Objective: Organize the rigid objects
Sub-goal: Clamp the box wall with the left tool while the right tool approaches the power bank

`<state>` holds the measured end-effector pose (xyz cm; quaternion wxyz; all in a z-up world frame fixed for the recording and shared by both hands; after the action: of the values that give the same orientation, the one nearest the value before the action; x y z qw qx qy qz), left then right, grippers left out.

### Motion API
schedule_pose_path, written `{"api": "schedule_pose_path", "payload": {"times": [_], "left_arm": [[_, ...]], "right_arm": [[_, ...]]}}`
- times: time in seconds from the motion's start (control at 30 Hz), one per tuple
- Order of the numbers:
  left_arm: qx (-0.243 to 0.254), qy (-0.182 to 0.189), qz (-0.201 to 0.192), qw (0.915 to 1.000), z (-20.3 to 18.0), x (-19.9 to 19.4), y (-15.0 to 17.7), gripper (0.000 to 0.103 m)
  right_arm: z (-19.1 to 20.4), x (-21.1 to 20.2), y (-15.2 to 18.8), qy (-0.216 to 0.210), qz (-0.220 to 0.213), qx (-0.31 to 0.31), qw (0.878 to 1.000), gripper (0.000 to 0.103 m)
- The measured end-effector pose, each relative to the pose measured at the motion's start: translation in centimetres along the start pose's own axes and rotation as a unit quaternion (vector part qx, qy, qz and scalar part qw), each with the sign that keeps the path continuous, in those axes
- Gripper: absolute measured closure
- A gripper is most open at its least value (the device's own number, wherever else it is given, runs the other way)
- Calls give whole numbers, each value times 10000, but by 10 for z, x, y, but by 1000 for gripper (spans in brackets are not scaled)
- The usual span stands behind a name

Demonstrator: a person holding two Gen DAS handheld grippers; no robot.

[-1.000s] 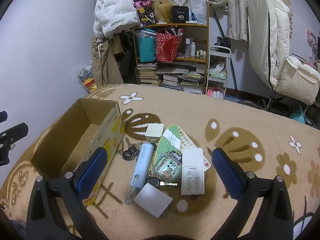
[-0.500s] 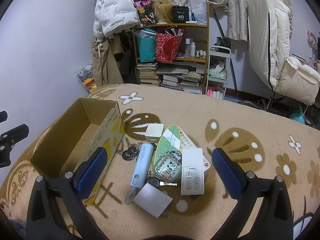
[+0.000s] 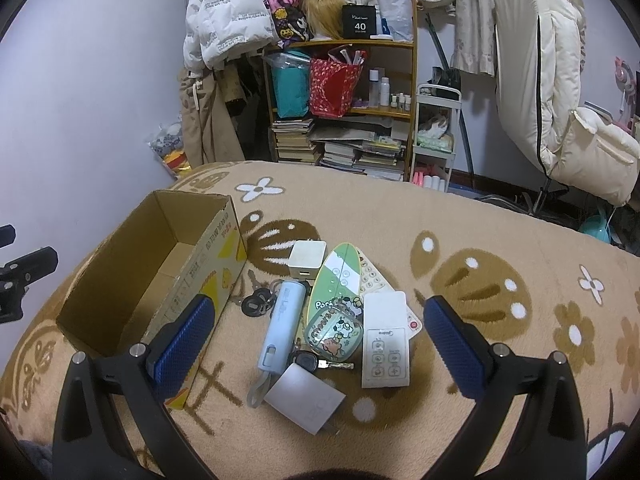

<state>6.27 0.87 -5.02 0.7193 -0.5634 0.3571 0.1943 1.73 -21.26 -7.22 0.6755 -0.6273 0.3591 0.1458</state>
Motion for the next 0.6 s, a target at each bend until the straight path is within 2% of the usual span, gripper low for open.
{"api": "schedule_pose_path", "payload": {"times": [0.33, 0.6], "left_arm": [[-86, -236, 390, 9989, 18, 33, 2, 0], [-315, -331, 624, 9970, 35, 62, 4, 0]], "right_arm": [[2, 17, 7, -39, 396, -22, 9992, 0], [16, 49, -5, -196, 774, -103, 9968, 0]]}}
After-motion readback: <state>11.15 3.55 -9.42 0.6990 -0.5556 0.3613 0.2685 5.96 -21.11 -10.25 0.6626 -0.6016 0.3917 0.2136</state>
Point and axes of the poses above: each gripper's, at about its wrist camera, not at the fingertips, and x roughly the way its jaws point, z to its left, y to its underside, the point moved 5 cm from there along x, roughly the way its jaws point, and after that the axes turned 9 degrees about y, right-handed, at the moved point
